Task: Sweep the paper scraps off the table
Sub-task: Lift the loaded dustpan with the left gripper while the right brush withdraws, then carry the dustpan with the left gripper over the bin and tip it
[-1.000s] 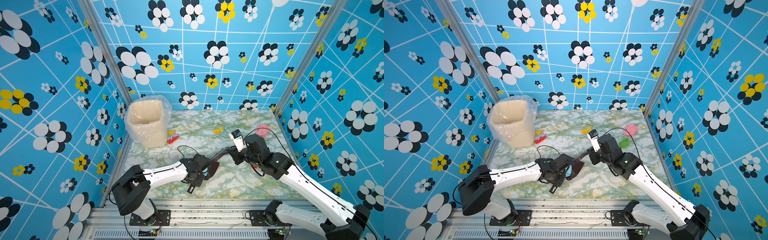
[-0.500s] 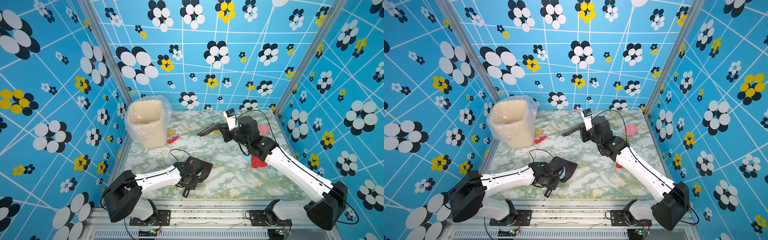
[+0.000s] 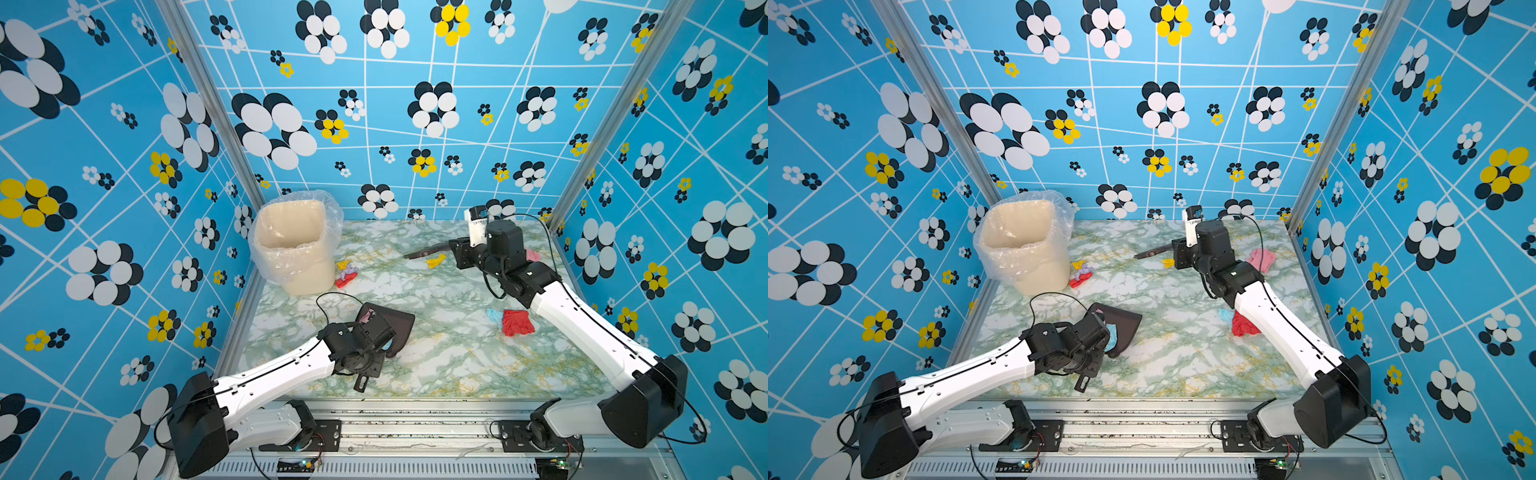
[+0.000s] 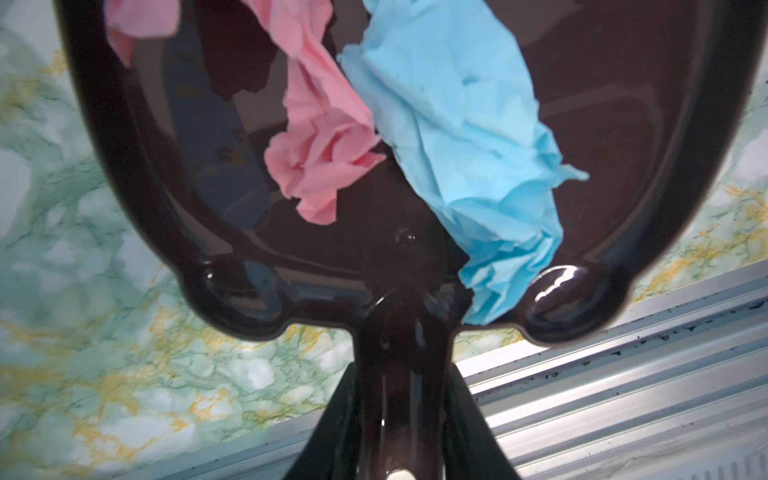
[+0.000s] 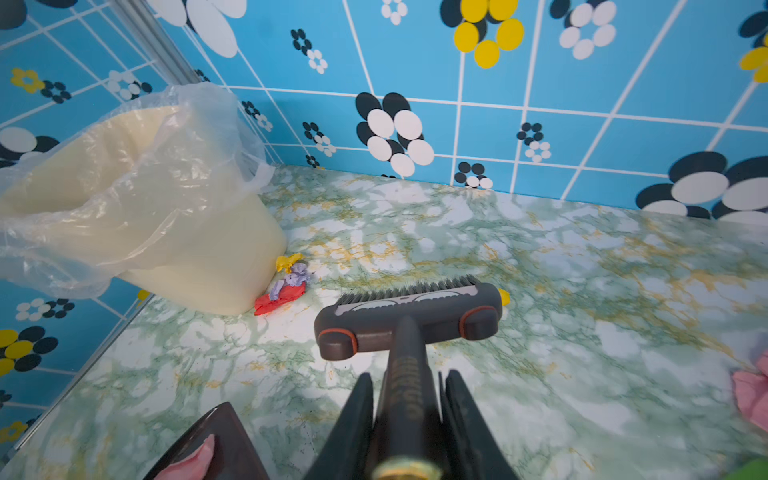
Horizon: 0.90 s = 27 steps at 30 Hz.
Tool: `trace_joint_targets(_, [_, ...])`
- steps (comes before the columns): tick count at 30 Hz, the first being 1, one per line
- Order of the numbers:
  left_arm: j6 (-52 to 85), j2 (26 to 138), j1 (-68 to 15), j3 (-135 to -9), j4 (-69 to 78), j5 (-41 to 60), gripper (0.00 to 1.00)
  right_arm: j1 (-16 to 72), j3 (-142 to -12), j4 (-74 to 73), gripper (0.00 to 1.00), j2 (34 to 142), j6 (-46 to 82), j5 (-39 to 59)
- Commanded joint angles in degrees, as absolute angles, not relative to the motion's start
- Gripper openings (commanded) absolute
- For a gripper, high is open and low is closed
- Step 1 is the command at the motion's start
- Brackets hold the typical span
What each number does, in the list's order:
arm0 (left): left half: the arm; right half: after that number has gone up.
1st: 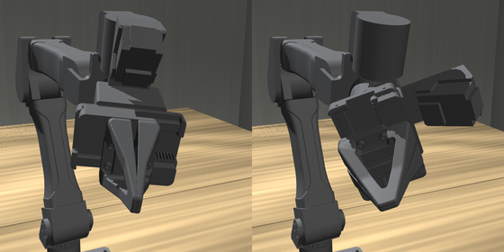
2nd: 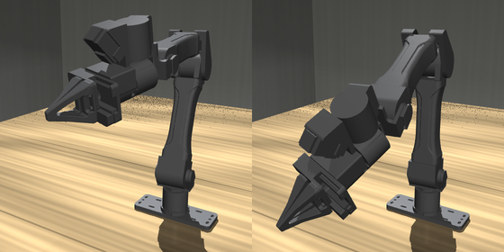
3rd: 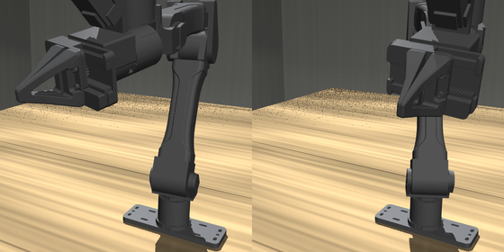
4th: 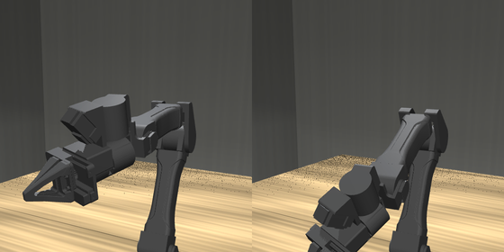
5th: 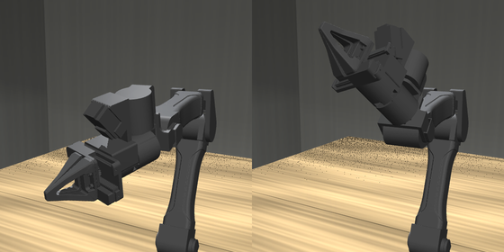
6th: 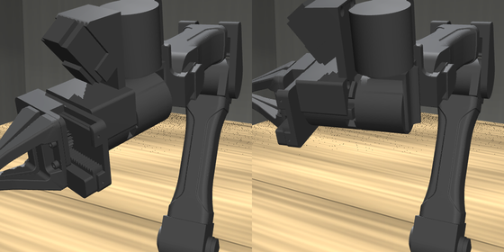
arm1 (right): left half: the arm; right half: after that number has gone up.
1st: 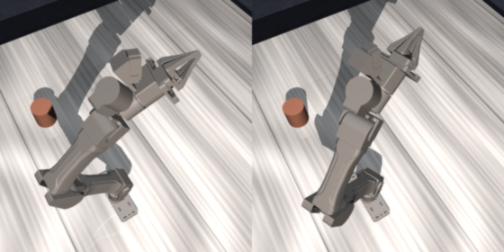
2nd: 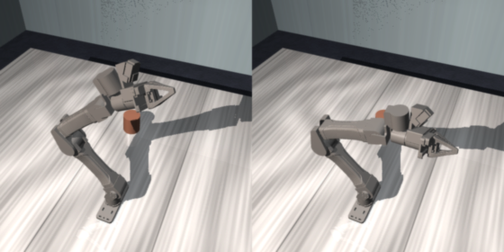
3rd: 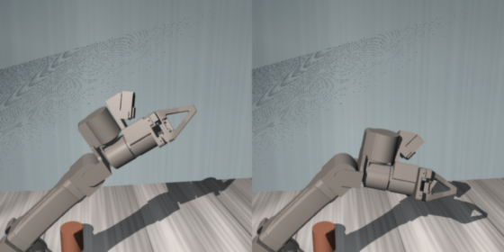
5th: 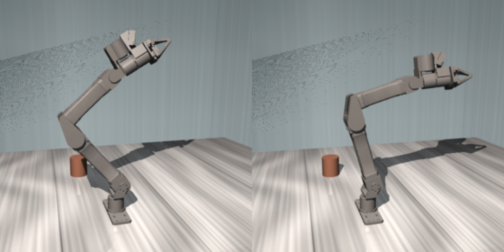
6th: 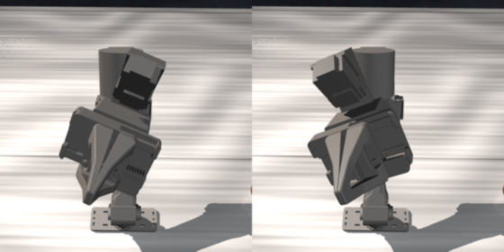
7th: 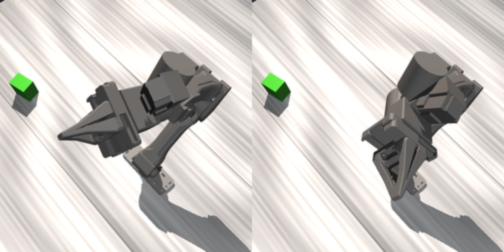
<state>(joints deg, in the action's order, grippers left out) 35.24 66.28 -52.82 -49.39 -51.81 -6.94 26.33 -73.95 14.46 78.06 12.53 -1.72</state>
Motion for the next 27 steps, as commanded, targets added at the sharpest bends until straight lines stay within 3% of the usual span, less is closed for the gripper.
trace_joint_targets(1, [36.5,64.0,-52.0,-53.6,-60.0,-9.3,0.0,23.2,-72.2,17.7,0.0,71.1,16.2,1.1])
trace_joint_targets(12, [31.5,70.2,-50.8,-72.8,-76.0,-14.9,0.0,19.3,-63.6,18.2,0.0,64.7,16.7,3.8])
trace_joint_targets(27, [24.5,75.7,-42.0,-92.1,-77.5,-11.7,0.0,19.3,-57.5,16.2,0.0,63.9,19.7,9.1])
